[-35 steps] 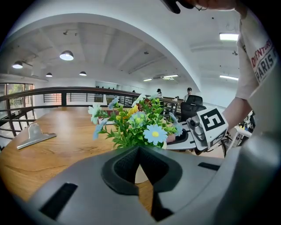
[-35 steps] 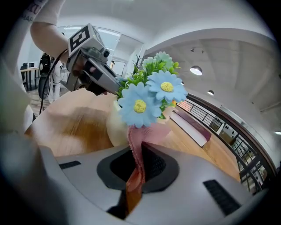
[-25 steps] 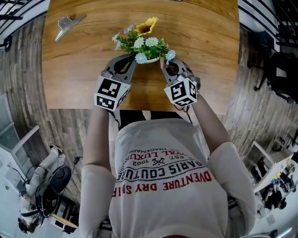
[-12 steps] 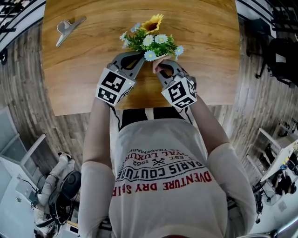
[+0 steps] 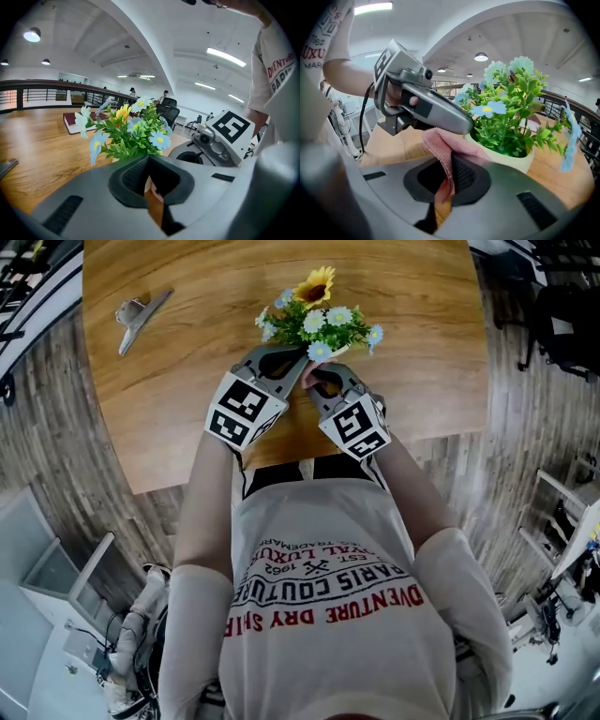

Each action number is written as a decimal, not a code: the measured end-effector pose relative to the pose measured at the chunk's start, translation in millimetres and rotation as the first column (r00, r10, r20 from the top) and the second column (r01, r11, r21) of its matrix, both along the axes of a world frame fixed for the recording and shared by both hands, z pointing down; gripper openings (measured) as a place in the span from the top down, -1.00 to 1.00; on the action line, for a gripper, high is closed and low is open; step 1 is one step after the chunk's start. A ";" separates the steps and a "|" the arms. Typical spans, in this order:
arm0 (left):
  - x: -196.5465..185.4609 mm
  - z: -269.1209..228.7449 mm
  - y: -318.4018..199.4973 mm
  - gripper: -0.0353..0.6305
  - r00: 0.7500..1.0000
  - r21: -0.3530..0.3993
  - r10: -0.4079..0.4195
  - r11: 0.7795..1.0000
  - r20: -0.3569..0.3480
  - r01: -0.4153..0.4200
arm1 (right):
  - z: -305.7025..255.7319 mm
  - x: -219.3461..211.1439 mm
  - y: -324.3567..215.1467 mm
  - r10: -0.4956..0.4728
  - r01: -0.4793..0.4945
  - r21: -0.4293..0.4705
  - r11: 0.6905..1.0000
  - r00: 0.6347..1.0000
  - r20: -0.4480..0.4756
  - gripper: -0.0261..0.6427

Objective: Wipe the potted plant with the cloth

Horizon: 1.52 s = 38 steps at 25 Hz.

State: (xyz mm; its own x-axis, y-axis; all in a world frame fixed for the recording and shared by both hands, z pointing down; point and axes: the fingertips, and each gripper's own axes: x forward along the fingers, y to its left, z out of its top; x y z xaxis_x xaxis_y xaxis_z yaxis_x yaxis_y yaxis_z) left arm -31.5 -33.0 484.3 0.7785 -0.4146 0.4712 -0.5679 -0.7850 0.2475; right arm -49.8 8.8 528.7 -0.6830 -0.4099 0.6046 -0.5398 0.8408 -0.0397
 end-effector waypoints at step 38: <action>0.9 -1.0 7.9 0.85 0.941 0.002 -0.339 0.941 0.013 0.339 | -10.8 146.6 -94.9 0.053 -0.051 0.025 0.998 0.993 -0.101 0.82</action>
State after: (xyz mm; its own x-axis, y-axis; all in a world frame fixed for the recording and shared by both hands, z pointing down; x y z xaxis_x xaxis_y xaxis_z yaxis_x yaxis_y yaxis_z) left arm -30.6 -25.1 483.3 0.5856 -0.6527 0.4808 -0.8036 -0.5451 0.2388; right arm 96.8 -86.1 518.0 -0.5959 -0.4574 0.6601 -0.5832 0.8115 0.0359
